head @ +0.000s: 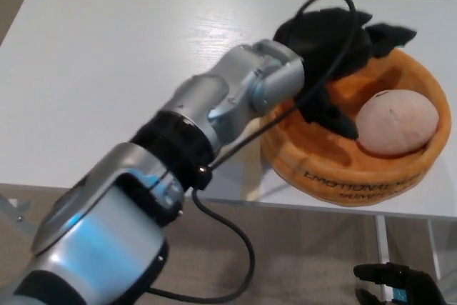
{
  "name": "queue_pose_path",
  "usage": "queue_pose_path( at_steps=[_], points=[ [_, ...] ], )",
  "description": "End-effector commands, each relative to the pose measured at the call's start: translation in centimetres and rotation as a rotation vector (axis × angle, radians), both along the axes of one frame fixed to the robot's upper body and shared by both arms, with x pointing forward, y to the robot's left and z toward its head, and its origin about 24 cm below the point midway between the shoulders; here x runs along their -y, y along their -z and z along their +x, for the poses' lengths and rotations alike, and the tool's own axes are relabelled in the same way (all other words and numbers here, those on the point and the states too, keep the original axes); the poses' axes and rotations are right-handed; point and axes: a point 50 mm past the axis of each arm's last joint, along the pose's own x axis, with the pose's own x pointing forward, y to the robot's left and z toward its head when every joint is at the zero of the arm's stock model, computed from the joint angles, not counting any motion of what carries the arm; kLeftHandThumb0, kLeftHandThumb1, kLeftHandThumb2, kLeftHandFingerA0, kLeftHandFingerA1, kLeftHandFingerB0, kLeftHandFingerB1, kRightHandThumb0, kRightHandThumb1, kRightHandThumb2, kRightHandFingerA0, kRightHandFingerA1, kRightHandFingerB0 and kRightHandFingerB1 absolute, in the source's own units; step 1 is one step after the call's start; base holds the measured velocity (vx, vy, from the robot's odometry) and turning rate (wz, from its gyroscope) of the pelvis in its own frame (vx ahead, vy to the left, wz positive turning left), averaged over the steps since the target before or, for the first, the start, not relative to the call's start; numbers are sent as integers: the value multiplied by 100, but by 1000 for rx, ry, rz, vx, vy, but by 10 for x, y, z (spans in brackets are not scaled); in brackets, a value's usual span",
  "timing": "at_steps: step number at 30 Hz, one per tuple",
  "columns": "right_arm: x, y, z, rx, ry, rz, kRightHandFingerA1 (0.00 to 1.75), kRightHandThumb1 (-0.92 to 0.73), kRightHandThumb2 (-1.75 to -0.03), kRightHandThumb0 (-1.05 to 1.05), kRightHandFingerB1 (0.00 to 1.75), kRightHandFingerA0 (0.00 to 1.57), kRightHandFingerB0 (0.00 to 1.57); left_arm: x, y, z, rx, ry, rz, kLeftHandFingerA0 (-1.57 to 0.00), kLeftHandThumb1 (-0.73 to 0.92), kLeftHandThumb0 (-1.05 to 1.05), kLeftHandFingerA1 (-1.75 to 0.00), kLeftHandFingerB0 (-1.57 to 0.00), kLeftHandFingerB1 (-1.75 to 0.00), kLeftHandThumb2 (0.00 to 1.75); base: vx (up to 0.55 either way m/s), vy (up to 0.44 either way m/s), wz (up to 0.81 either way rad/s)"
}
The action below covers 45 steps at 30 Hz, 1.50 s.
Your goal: Use the left hand to pick up the pink round toy on the left and place it inside the orange plate on the desk.
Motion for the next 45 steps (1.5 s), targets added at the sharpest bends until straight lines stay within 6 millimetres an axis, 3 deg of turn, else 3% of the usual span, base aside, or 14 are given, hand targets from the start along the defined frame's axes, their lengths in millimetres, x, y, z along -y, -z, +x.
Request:
queue_pose_path(
  at_steps=[1,2,3,5,8,15,20,22,23,25,30,32,39,45],
  points=[
    [1,4,-5,-33,21,32,64,-60,-57,-26,51,71,69,-17,-23,-14,12,95,-160,0,39,-62,-3,0,-14,74,0,0,0],
    [1,4,-4,-33,21,32,64,-60,-57,-26,51,71,69,-23,-31,-20,36,123,-216,0,39,-62,-3,0,-14,74,0,0,0],
    [1,4,-4,-34,19,30,62,-60,-57,-26,51,70,68,-27,-36,-26,47,146,-265,0,36,-33,-8,-1,-26,66,0,0,0],
    [2,3,-4,-35,16,28,62,-60,-57,-26,51,70,68,-33,-41,-32,56,169,-314,0,36,-33,-8,-1,-26,66,0,0,0],
    [3,3,-3,-31,17,26,67,-60,-57,-27,51,71,69,-53,-49,-53,22,252,-456,-7,50,4,-18,-15,-35,63,0,0,0],
    [6,2,-4,-32,3,-3,65,-60,-58,-28,51,73,70,-107,-41,-105,-135,375,-661,-6,63,20,-36,-30,-31,60,0,0,0],
    [9,1,-2,-33,5,-8,63,-60,-57,-27,50,72,70,-142,-23,-145,-219,422,-659,-34,64,15,-39,-55,-40,69,0,0,0],
    [9,0,-1,-32,0,-20,62,-60,-58,-29,50,73,70,-157,-4,-157,-464,490,-731,-42,66,13,-47,-65,-48,87,0,0,0],
    [10,-1,0,-31,-5,-26,63,-60,-57,-28,51,73,70,-167,12,-162,-662,525,-801,-40,80,-15,-46,-63,-48,64,0,0,0],
    [10,-1,0,-29,-10,-28,62,-60,-57,-28,51,73,70,-177,28,-166,-777,523,-847,-40,77,-18,-45,-63,-48,62,0,0,0],
    [11,0,-2,-33,-14,-32,62,-60,-57,-27,50,73,69,-198,54,-174,-875,435,-871,-36,76,-11,-47,-62,-49,69,0,0,0],
    [11,1,-3,-41,-16,-33,61,-61,-57,-26,49,73,68,-217,86,-184,-1029,304,-911,-40,76,-4,-45,-66,-46,67,0,0,0],
    [11,-1,-1,-39,-24,-44,62,-60,-57,-28,49,73,69,-234,124,-192,-1087,96,-824,-45,79,3,-43,-64,-47,71,0,0,0],
    [11,0,-2,-44,-26,-46,63,-60,-57,-27,50,73,69,-238,208,-194,-1137,-372,-793,-45,82,10,-39,-60,-42,70,0,0,0]
  ],
)
